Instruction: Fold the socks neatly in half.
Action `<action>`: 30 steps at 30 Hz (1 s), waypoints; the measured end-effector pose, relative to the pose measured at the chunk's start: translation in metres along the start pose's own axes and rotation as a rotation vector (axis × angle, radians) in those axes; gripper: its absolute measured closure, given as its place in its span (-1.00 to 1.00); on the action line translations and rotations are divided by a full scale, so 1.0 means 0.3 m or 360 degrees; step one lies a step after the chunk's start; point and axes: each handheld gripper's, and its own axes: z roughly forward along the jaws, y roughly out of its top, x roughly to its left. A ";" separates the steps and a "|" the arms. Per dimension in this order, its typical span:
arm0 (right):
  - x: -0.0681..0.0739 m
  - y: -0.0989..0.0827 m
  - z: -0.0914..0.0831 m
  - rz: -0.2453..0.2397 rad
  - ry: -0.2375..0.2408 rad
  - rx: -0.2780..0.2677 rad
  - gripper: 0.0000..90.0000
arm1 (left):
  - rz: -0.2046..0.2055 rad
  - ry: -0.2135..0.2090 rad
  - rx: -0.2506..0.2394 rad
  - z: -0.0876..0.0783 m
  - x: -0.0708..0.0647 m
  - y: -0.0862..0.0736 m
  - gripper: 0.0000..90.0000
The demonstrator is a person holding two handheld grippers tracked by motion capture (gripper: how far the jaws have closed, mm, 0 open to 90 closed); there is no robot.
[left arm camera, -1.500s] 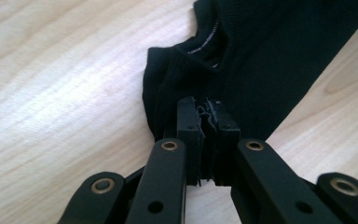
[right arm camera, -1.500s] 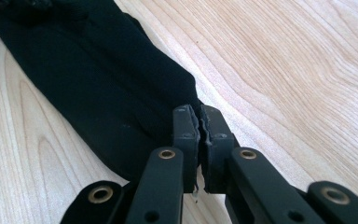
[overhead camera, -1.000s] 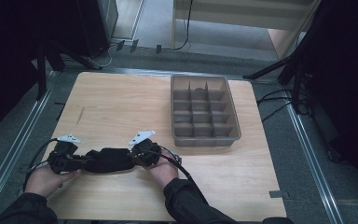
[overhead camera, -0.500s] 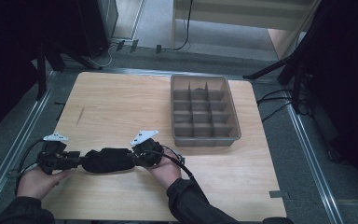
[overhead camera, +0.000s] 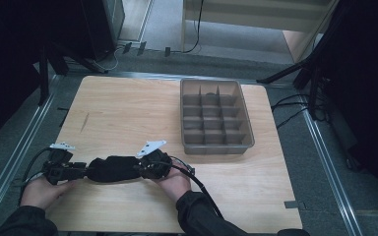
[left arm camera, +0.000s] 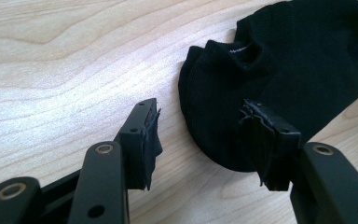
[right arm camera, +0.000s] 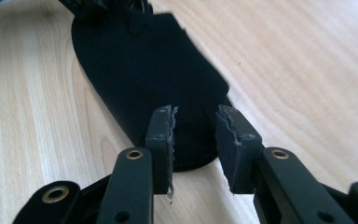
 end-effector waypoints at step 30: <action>0.029 0.023 0.008 -0.0033 0.0061 -0.0051 0.55 | 0.0005 -0.0134 0.0091 -0.021 -0.052 0.053 0.86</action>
